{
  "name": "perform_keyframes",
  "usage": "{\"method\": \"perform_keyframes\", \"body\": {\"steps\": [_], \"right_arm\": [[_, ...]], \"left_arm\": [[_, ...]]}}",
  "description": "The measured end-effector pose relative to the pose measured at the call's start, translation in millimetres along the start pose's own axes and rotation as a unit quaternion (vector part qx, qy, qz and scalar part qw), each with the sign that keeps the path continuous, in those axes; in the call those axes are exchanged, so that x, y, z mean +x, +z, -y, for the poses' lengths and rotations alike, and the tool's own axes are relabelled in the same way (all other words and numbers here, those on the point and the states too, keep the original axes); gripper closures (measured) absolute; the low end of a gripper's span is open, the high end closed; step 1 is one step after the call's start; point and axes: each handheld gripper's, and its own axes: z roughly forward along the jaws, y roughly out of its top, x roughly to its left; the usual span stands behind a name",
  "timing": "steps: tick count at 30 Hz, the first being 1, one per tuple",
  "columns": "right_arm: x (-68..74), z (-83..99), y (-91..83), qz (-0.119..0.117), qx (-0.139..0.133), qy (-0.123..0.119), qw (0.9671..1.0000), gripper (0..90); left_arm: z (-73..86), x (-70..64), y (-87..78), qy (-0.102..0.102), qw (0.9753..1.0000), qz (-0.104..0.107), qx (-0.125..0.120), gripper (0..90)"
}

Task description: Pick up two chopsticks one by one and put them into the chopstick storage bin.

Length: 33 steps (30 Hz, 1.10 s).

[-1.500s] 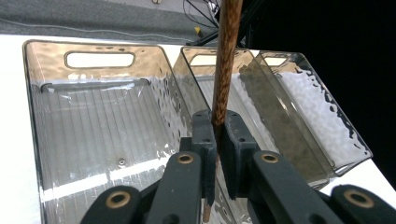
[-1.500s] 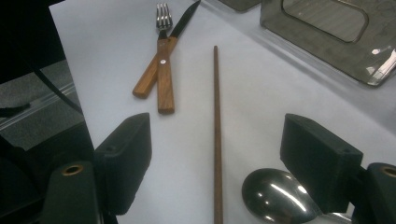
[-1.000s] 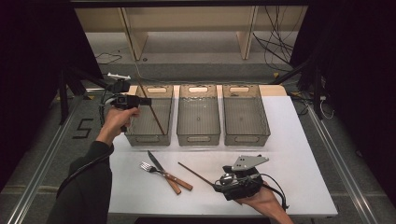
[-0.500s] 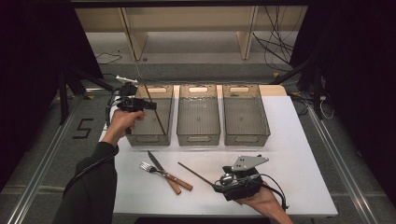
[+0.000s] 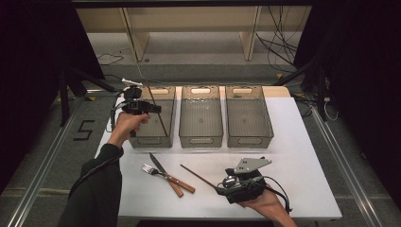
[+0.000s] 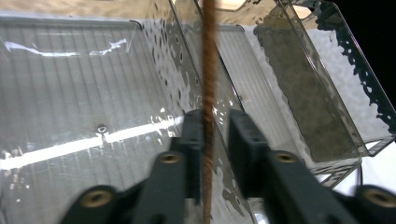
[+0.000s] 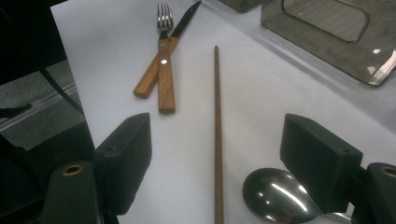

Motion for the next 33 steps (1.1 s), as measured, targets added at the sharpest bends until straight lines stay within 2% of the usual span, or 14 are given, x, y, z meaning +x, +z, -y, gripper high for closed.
{"method": "perform_keyframes", "body": {"steps": [3,4,5,7,9,13,19,23,29,33], "right_arm": [[-0.1,-0.1,-0.3,-0.001,0.000,-0.003,1.0000,25.9],[-0.2,0.0,-0.4,-0.003,0.001,-0.003,1.0000,25.9],[-0.1,0.0,-0.4,-0.003,0.001,-0.004,1.0000,26.0],[0.0,0.1,-0.2,-0.005,0.001,-0.004,1.0000,26.1],[0.0,0.0,-0.2,-0.005,0.001,-0.006,1.0000,26.1],[0.0,-0.2,-1.2,-0.007,0.000,-0.005,1.0000,26.2],[0.1,-0.4,-1.6,-0.005,-0.001,-0.004,1.0000,26.3],[0.0,-0.6,-1.2,-0.004,0.004,-0.002,1.0000,26.5],[1.1,-1.8,-0.2,0.005,0.022,0.002,0.9997,28.5],[0.0,-3.0,-0.6,0.010,0.037,0.004,0.9993,29.7]], "left_arm": [[-0.4,-2.6,6.2,0.004,0.9997,-0.014,0.018,54.0],[-0.5,-3.7,8.0,0.009,0.9993,-0.026,0.024,48.7],[-0.7,-5.3,9.7,0.012,0.9989,-0.037,0.025,43.2],[-1.6,-7.7,11.9,0.020,0.9983,-0.045,0.031,36.3],[-3.2,-10.8,13.2,0.018,0.9978,-0.056,0.030,26.5],[-5.3,-14.2,13.5,0.023,0.9965,-0.070,0.039,16.6],[-2.1,-13.5,7.8,0.019,0.9973,-0.065,0.028,16.4],[4.9,-14.3,-0.6,0.018,0.9987,-0.046,0.009,16.5],[23.5,-19.9,-14.8,0.033,0.9991,-0.018,-0.018,16.5],[41.0,-23.9,-30.1,0.044,0.9978,0.001,-0.049,16.5]]}}
